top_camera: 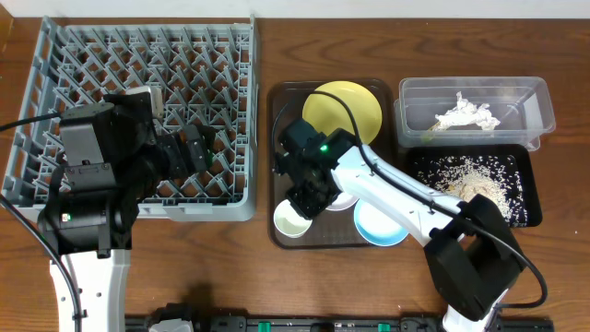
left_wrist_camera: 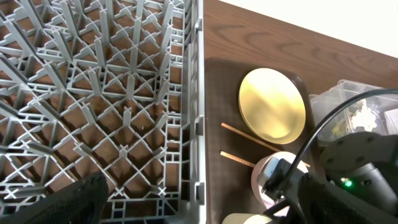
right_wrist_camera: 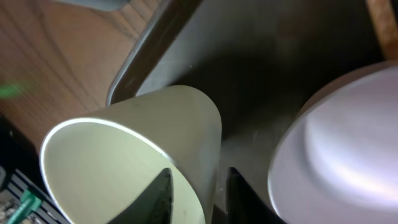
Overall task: Sort waste into correct bins and load items into the dishwasher
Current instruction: 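Lift the white bowl with right gripper and hand it to left gripper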
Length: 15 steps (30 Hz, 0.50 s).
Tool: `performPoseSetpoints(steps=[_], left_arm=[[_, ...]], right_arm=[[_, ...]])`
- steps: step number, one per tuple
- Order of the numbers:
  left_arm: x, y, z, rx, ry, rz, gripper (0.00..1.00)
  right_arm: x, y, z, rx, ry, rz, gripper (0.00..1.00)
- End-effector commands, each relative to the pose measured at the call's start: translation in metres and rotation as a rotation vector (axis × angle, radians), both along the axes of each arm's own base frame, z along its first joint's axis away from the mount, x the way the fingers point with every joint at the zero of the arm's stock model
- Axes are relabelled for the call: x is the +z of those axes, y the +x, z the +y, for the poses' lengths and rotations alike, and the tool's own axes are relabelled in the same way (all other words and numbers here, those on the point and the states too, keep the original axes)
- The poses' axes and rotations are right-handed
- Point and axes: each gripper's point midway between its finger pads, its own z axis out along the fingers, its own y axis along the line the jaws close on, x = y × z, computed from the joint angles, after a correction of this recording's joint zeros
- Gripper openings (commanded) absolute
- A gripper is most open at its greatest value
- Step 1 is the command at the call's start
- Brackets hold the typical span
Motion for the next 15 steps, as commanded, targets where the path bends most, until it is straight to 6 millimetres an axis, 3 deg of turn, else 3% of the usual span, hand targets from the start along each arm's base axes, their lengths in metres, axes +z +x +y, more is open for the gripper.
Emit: performPoseSetpoints(steps=[1, 3, 4, 9, 12, 14, 15], left_arm=[[0.005, 0.001, 0.002, 0.008, 0.004, -0.009, 0.98], [0.004, 0.001, 0.002, 0.008, 0.004, -0.008, 0.98], [0.004, 0.001, 0.002, 0.008, 0.004, -0.008, 0.98], [0.004, 0.001, 0.002, 0.008, 0.003, -0.007, 0.98], [0.001, 0.001, 0.002, 0.027, -0.019, 0.009, 0.98], [-0.004, 0.002, 0.0, 0.054, -0.063, 0.04, 0.98], [-0.006, 0.003, -0.002, 0.049, -0.083, 0.051, 0.98]], right_arm=[[-0.005, -0.009, 0.004, 0.028, -0.009, -0.012, 0.21], [-0.007, -0.009, 0.005, 0.026, -0.024, -0.029, 0.04], [-0.008, -0.007, 0.004, 0.015, -0.031, -0.035, 0.01], [0.0, 0.002, 0.002, -0.031, -0.022, -0.036, 0.01], [0.038, 0.025, -0.001, -0.106, 0.079, -0.039, 0.01], [0.08, 0.055, -0.007, -0.176, 0.203, -0.084, 0.01], [0.09, 0.062, -0.009, -0.193, 0.237, -0.098, 0.01]])
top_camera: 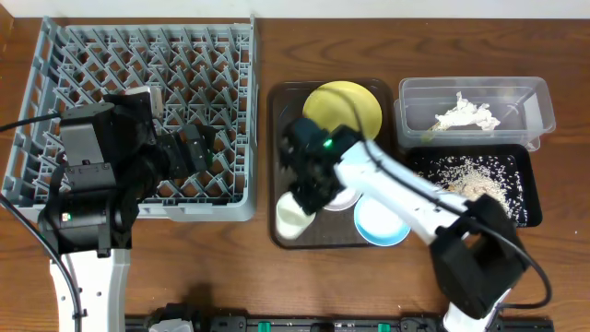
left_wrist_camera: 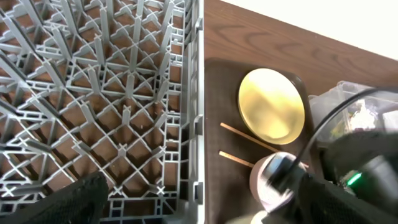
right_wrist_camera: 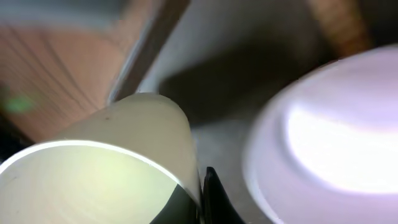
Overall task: Sort waste into correct bins and load items into the dishwasher
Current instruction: 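Lift the white bowl with right gripper and hand it to left gripper, then place the white bowl into the dish rack with the left gripper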
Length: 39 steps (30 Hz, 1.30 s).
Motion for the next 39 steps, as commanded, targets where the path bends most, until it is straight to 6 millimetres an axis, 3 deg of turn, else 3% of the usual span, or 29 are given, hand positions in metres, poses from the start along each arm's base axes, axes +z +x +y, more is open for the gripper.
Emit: performPoseSetpoints(steps=[1, 5, 8, 10, 13, 18, 25, 34, 39], left_arm=[[-0.008, 0.003, -0.01, -0.003, -0.103, 0.053, 0.98], [-0.009, 0.006, -0.052, -0.201, -0.317, 0.095, 0.98], [0.005, 0.012, -0.085, -0.412, -0.543, 0.091, 0.98], [0.017, 0.015, -0.099, -0.55, -0.675, 0.065, 0.98], [0.026, 0.017, -0.107, -0.69, -0.806, 0.043, 0.98], [0.012, 0.027, -0.108, -0.707, -0.882, 0.097, 0.98], [0.009, 0.029, -0.108, -0.704, -0.887, 0.105, 0.98], [0.008, 0.03, -0.108, -0.701, -0.88, 0.102, 0.98], [0.008, 0.03, -0.108, -0.701, -0.88, 0.102, 0.99]], right_arm=[[0.098, 0.063, -0.009, -0.149, 0.285, -0.148, 0.01], [0.156, 0.117, -0.035, -0.273, 0.552, -0.236, 0.01], [0.186, 0.138, -0.047, -0.262, 0.773, -0.223, 0.01], [0.194, 0.141, -0.049, -0.23, 0.855, -0.207, 0.01], [0.198, 0.14, -0.046, -0.194, 0.913, -0.181, 0.01], [0.201, 0.136, -0.02, -0.125, 0.984, -0.142, 0.01], [0.203, 0.122, 0.024, -0.006, 1.08, -0.073, 0.01], [0.193, 0.111, 0.061, 0.038, 1.098, -0.017, 0.01], [0.189, 0.102, 0.072, 0.072, 1.11, 0.018, 0.01]])
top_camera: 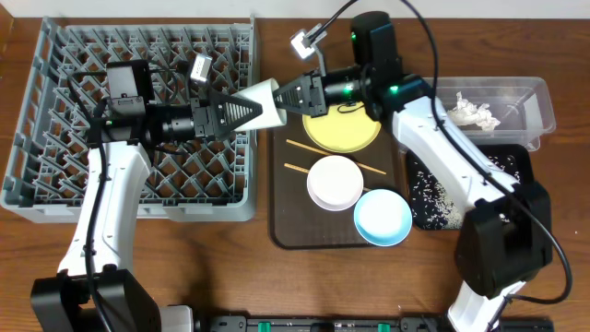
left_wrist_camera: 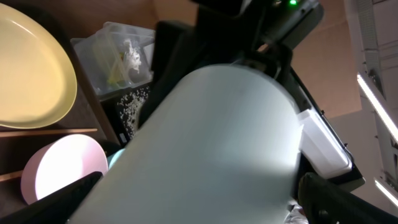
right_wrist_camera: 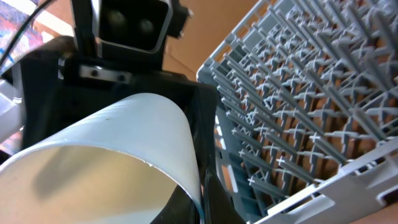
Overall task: Sort waste into correct bins and load items into the dishwasher
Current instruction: 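Place the white bowl into the dish rack with the left gripper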
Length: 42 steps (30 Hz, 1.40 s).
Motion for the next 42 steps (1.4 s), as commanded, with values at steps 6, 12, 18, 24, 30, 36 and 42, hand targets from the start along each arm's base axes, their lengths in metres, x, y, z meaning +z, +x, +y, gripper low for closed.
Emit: performPoseSetpoints(steps=[6, 12, 18, 24, 30, 36, 42], left_arm=[[0.002, -0.004, 0.0, -0.015, -0.022, -0.002, 0.9], [0.002, -0.004, 0.0, -0.014, -0.022, -0.002, 0.58], [0.002, -0.004, 0.0, -0.014, -0.021, -0.004, 0.41], [-0.003, 0.002, 0.002, 0.014, 0.016, -0.013, 0.33], [-0.03, 0.021, 0.013, 0.146, 0.165, 0.047, 0.24], [-0.059, 0.038, 0.054, 0.411, 0.441, 0.186, 0.23], [-0.056, 0.011, 0.103, 0.622, 0.841, 0.285, 0.24]], right_arm=[[-0.007, -0.013, 0.013, 0.06, 0.007, 0.052, 0.01], [-0.007, -0.012, 0.012, 0.057, 0.005, 0.056, 0.01], [-0.007, -0.013, 0.012, 0.058, 0.005, 0.056, 0.16], [-0.006, -0.003, -0.001, 0.037, 0.012, 0.064, 0.52], [-0.013, 0.03, -0.04, -0.082, -0.011, 0.097, 0.67], [-0.037, 0.042, -0.073, -0.222, -0.156, 0.118, 0.99], [-0.066, 0.037, -0.115, -0.428, -0.526, 0.036, 0.99]])
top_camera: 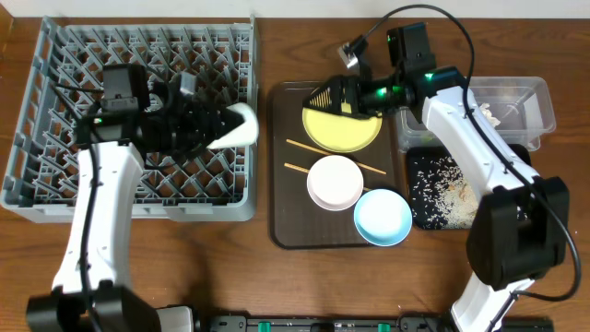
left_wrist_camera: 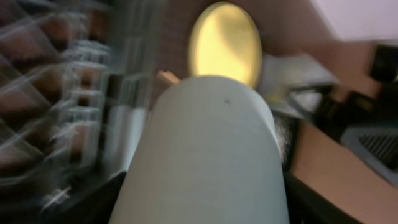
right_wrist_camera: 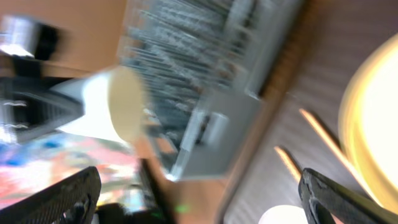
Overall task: Sort waste into correct bins and load items into the dishwasher
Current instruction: 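Place the white bowl into the dish rack with the left gripper, then release the bowl and withdraw the left gripper from the rack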
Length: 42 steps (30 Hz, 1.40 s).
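A pale cream cup point(top_camera: 238, 127) lies sideways in my left gripper point(top_camera: 214, 131), which is shut on it above the right side of the grey dish rack point(top_camera: 129, 111). The cup point(left_wrist_camera: 211, 149) fills the blurred left wrist view. My right gripper point(top_camera: 324, 97) is open and empty over the yellow plate point(top_camera: 346, 127), its fingers point(right_wrist_camera: 68, 199) spread wide. From there the cup point(right_wrist_camera: 118, 102) shows off to the left. Also on the dark tray point(top_camera: 286, 231) are two chopsticks point(top_camera: 323, 155), a white bowl point(top_camera: 335, 182) and a blue bowl point(top_camera: 383, 218).
A clear bin point(top_camera: 475, 103) holding crumpled tissue stands at the far right. In front of it is a black bin point(top_camera: 461, 189) with rice-like scraps. The rack's upright tines cover its whole floor.
My right gripper has let go of the cup, opened, and now sits to the right, over the yellow plate. The left gripper alone holds the cup, now lower over the rack's right side.
My right gripper stood open around the cup's wall in the tray, then shut on it. Later the cup was up between rack and tray with both grippers on it. Now only the left gripper holds it, over the rack.
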Tool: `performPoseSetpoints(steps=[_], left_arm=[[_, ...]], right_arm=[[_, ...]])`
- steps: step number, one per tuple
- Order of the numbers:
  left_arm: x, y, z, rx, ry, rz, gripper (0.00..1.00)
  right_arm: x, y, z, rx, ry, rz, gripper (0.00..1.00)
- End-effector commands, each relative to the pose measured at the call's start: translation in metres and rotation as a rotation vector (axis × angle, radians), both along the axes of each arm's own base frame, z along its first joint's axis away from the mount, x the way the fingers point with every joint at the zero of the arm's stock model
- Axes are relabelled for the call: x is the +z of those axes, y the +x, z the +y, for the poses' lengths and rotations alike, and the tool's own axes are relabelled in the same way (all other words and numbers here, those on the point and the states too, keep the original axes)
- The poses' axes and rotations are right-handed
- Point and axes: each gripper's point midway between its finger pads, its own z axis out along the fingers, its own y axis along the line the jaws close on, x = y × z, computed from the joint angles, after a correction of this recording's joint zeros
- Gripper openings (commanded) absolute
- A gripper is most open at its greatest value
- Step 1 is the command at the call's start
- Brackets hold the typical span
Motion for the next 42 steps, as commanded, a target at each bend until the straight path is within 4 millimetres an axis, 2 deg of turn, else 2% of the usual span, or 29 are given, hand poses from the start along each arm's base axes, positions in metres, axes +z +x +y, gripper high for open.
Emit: performPoseSetpoints(steps=[1, 3, 6, 10, 15, 23, 30, 31, 34, 35, 38, 42], left_arm=[[0.023, -0.004, 0.041, 0.129, 0.334, -0.046, 0.24], [0.022, -0.014, 0.04, 0.12, 0.383, -0.023, 0.24], [0.008, -0.031, 0.037, 0.097, 0.466, 0.058, 0.24], [-0.021, -0.047, 0.03, 0.012, 0.605, 0.175, 0.27], [-0.048, -0.048, 0.03, -0.043, 0.725, 0.249, 0.26], [-0.085, -0.057, 0.031, -0.081, 0.76, 0.425, 0.26], [-0.112, -0.045, 0.035, -0.09, 0.804, 0.465, 0.27], [-0.114, -0.045, 0.035, -0.092, 0.805, 0.469, 0.3], [-0.117, -0.045, 0.035, -0.096, 0.807, 0.481, 0.71], [-0.116, -0.045, 0.035, -0.095, 0.806, 0.478, 0.79], [-0.109, -0.042, 0.034, -0.086, 0.802, 0.453, 0.86], [-0.087, -0.034, 0.032, -0.061, 0.784, 0.383, 0.88]], right_arm=[[0.011, 0.005, -0.032, -0.096, -0.293, -0.213, 0.99], [0.01, 0.003, -0.047, -0.138, -0.407, -0.239, 0.99], [0.014, -0.002, -0.063, -0.179, -0.536, -0.281, 0.99], [0.015, -0.006, -0.069, -0.195, -0.603, -0.293, 0.99], [0.012, -0.009, -0.07, -0.189, -0.609, -0.28, 0.99], [0.01, -0.013, -0.071, -0.182, -0.618, -0.262, 0.99], [0.009, -0.014, -0.07, -0.178, -0.619, -0.261, 0.99], [0.009, -0.014, -0.071, -0.178, -0.62, -0.26, 0.99], [0.009, -0.015, -0.071, -0.177, -0.62, -0.26, 0.99], [0.009, -0.014, -0.07, -0.178, -0.619, -0.261, 0.99], [0.011, -0.012, -0.07, -0.181, -0.614, -0.269, 0.99], [0.013, -0.011, -0.069, -0.186, -0.609, -0.278, 0.99]])
